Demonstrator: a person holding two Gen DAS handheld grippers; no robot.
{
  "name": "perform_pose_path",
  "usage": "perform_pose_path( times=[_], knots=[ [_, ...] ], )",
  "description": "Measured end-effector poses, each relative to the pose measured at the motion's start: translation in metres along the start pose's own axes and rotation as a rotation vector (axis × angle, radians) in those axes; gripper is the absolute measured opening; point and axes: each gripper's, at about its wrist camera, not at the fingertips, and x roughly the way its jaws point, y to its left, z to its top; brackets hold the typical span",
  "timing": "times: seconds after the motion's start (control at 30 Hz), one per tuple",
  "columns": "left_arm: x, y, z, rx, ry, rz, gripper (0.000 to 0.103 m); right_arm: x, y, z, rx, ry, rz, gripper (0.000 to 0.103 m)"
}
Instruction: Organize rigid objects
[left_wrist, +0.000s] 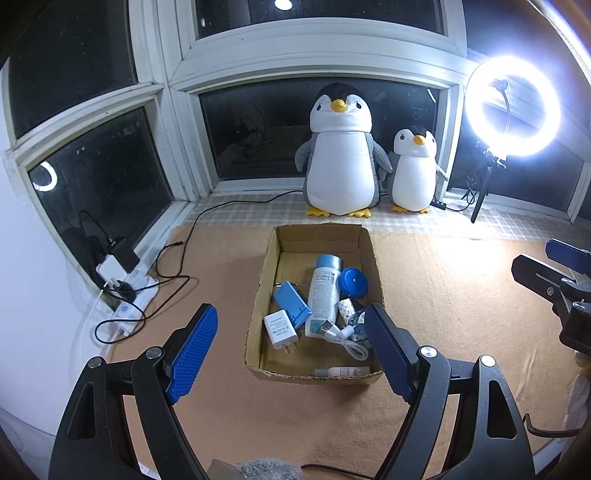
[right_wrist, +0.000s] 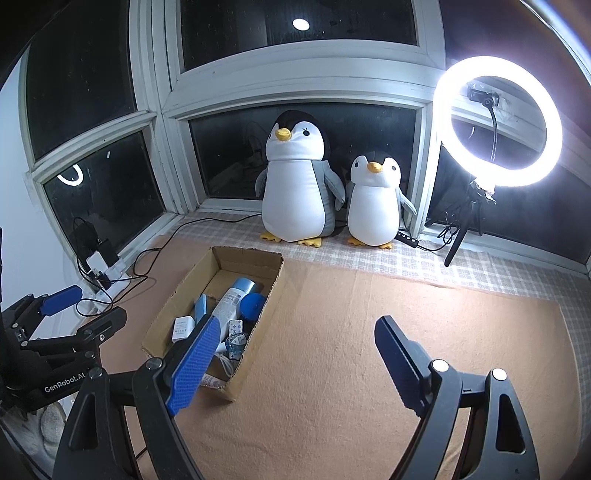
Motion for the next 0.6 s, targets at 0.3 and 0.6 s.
perform_pose_path(
  times=[0.3,0.6],
  knots=[
    [0.0018,-0.0027,0.0005,0.004,0.009,-0.003,0.082,0.0011,-0.0003,-0.001,0.0,0.002,0.0,0.083],
    [0.0021,-0.002,0.0003,0.003,0.009,-0.004,0.082,0.0041,0.0011,-0.003,-0.001,0.01,-0.002,0.083]
  ],
)
